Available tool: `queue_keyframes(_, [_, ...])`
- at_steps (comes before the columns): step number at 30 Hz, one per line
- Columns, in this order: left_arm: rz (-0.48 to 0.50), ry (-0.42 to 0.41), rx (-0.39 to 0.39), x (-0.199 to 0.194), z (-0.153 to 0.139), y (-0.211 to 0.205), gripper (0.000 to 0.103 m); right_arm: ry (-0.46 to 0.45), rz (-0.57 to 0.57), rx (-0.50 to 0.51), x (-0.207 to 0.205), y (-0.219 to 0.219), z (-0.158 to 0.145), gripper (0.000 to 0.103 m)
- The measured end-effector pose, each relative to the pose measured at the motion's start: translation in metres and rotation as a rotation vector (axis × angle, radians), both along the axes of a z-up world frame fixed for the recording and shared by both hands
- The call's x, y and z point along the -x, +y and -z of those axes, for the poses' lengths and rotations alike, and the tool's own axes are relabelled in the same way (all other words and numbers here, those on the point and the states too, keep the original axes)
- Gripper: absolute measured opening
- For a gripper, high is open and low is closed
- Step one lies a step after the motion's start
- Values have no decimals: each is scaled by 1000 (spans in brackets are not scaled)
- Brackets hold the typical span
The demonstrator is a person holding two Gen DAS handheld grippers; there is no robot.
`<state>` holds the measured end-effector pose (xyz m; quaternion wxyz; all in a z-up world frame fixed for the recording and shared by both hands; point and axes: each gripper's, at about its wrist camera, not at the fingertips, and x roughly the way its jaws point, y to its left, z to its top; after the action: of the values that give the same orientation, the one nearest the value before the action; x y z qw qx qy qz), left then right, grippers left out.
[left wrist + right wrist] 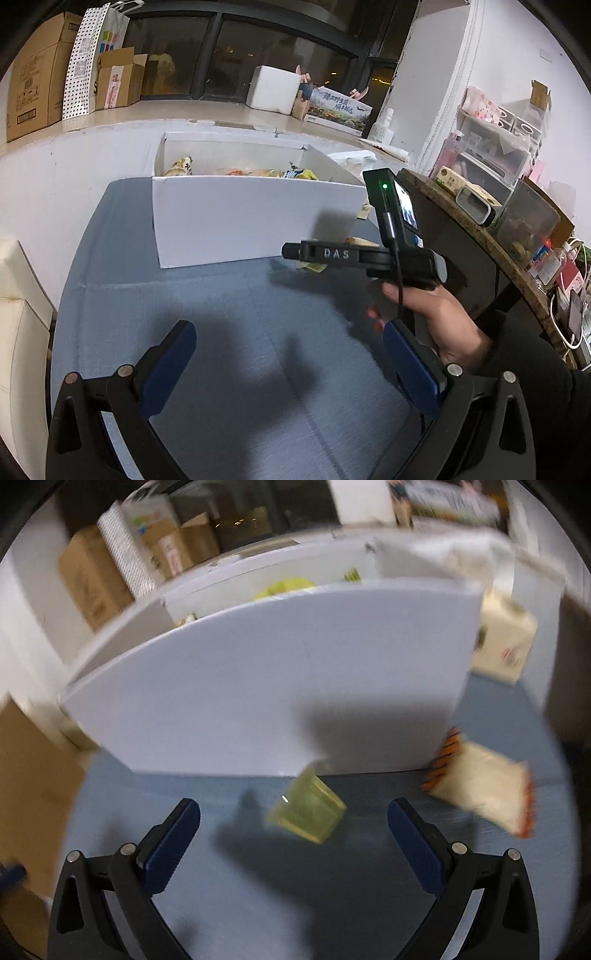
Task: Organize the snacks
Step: 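Grasp the second yellow jelly cup with the right tool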
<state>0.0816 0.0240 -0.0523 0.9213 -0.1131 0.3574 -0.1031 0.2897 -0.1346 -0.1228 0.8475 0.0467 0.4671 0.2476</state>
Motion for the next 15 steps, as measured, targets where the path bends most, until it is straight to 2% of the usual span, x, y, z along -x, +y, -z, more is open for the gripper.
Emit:
queue_keyframes(1, [-3,3,3,-1,1,1,103,5,16,8,-2,0,4,102])
queue_keyframes(3, [-6,4,14,-1,2,4,103,-31,30,49,0,0,5,88])
queue_keyframes(4, [-10,5,17,-1,2,5,103,-36,23,66,1,1,4,59])
queue_keyframes(5, [-11,6,18,-1,3,6,103,-35,11,69,3,0,3,46])
queue_keyframes(11, [0,20,13,-8,7,2,103,-99,-48,44,31,-21,-11,46])
queue_keyframes(15, [33,28,-20,-22,9,-14,103,-150,-66,7,60,-53,-29,46])
